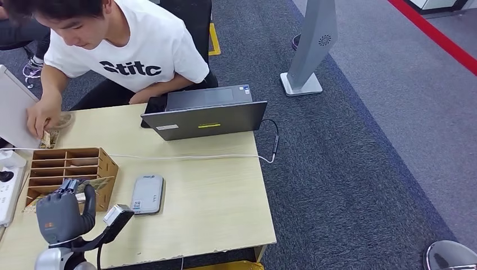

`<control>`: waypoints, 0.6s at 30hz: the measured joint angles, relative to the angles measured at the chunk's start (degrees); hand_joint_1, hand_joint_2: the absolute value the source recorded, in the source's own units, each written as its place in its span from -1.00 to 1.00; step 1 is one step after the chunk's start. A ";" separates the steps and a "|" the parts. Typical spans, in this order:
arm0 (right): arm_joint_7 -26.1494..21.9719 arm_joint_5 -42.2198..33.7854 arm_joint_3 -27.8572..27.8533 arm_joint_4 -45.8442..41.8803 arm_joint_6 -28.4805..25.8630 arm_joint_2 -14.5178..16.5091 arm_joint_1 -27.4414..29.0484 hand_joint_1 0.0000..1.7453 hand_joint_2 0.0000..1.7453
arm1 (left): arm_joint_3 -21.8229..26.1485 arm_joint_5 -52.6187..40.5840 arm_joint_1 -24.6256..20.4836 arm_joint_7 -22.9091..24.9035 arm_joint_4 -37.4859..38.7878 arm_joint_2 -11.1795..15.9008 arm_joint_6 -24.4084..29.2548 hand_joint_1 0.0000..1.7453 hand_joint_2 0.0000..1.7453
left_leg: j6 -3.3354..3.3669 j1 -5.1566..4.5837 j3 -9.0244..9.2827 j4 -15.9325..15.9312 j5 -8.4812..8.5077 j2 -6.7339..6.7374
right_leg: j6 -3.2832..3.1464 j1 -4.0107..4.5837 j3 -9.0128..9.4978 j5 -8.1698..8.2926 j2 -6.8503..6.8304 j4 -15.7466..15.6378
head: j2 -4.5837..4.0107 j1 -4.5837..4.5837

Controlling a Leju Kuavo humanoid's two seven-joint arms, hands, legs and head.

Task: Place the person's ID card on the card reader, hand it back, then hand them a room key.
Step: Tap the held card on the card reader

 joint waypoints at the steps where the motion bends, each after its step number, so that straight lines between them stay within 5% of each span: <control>1: 0.03 0.09 0.00 0.00 0.09 -0.02 -0.01 -1.00 1.00 | -0.69 -0.86 -0.50 0.66 0.79 0.10 -0.01 1.00 1.00 | 0.00 0.00 0.00 0.00 0.00 0.00 | 0.00 0.00 0.00 0.00 0.00 0.00 | 0.00 0.01; 10: 0.16 1.82 0.00 0.00 0.78 -0.13 -0.07 -1.00 1.00 | -5.94 -8.33 -3.86 7.92 8.78 2.14 -0.47 1.00 1.00 | 0.00 0.01 -0.01 0.00 0.00 0.00 | 0.00 0.00 -0.02 0.00 0.01 0.00 | 0.00 0.00; 18: 0.09 2.52 0.00 0.00 0.93 -0.23 -0.06 -1.00 1.00 | -7.36 -8.11 -5.40 8.57 14.96 3.56 -1.17 1.00 1.00 | 0.00 0.00 -0.01 0.00 0.00 0.01 | 0.00 0.00 -0.02 -0.01 0.01 0.00 | 0.00 0.01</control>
